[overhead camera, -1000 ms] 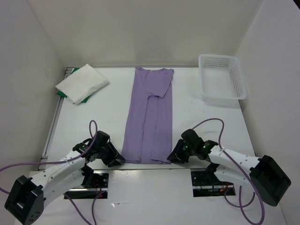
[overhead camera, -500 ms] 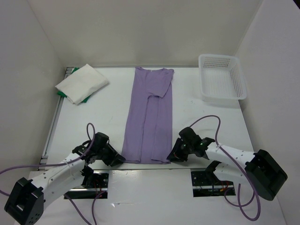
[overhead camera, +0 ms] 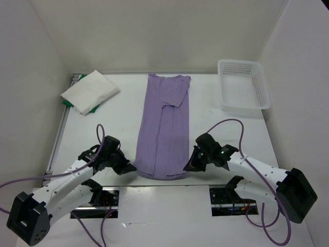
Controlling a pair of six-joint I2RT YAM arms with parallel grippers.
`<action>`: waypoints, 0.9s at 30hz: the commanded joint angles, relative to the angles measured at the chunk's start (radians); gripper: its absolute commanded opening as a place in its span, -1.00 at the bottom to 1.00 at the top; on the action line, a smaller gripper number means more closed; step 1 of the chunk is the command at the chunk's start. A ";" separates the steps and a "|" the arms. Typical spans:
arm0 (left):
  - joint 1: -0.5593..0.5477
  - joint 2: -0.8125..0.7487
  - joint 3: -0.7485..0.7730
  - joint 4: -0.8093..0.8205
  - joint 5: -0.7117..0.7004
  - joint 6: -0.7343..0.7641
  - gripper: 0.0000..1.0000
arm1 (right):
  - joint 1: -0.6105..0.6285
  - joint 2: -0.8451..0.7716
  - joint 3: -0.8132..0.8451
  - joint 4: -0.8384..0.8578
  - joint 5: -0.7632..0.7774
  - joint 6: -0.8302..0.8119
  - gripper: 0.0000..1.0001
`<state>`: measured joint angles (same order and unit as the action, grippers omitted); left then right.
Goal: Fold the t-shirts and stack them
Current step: Grab the bottom of the folded rectangular tshirt with both arms, then fold the folded rectangular tshirt in 1/3 of the way
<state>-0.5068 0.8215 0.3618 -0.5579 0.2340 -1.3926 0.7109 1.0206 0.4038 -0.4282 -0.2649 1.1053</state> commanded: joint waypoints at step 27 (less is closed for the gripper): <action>0.330 1.136 1.157 0.260 -0.070 0.529 -1.00 | -0.534 0.955 1.081 -0.011 0.085 -0.559 -0.99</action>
<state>-0.1860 1.8980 1.4395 -0.3210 0.1776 -0.9115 0.2028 1.9514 1.4284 -0.4366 -0.2310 0.5915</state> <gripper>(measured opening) 0.008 0.011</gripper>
